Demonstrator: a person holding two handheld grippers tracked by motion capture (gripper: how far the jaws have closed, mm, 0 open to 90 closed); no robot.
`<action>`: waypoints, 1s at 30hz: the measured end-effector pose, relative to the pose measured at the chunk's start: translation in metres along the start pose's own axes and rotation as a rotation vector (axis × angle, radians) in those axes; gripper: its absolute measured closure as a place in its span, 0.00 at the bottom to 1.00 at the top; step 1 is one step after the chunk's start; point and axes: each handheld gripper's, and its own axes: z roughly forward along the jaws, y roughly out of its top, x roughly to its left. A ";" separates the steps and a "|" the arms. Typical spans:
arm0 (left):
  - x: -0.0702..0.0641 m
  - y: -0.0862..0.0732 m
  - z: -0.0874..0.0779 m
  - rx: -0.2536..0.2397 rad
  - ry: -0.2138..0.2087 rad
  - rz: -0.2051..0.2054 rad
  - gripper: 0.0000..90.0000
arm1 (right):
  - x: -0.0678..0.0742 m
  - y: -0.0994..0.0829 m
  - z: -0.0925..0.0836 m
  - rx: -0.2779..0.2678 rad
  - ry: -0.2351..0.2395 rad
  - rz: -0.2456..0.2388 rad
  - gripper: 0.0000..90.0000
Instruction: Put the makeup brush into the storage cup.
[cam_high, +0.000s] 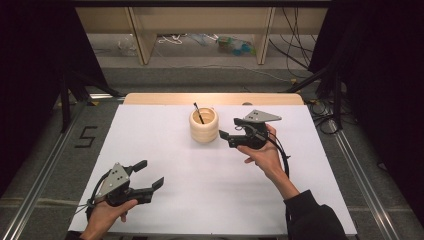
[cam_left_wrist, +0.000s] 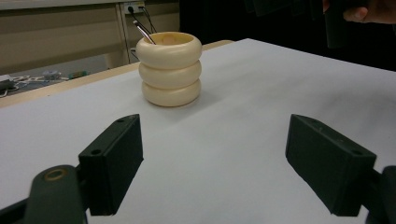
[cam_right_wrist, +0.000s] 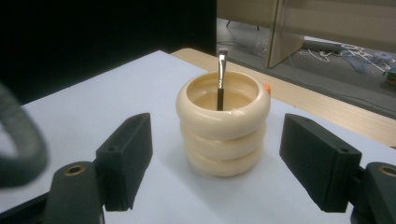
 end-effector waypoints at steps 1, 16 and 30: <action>0.000 0.000 0.000 0.001 0.000 0.001 0.21 | 0.000 -0.001 0.000 -0.001 0.002 -0.003 0.29; 0.000 0.000 0.000 0.001 0.001 0.000 0.21 | 0.009 -0.005 -0.012 -0.002 0.017 -0.003 0.29; 0.001 0.000 0.000 0.005 0.001 0.008 0.21 | 0.014 -0.015 -0.024 0.008 0.028 -0.004 0.28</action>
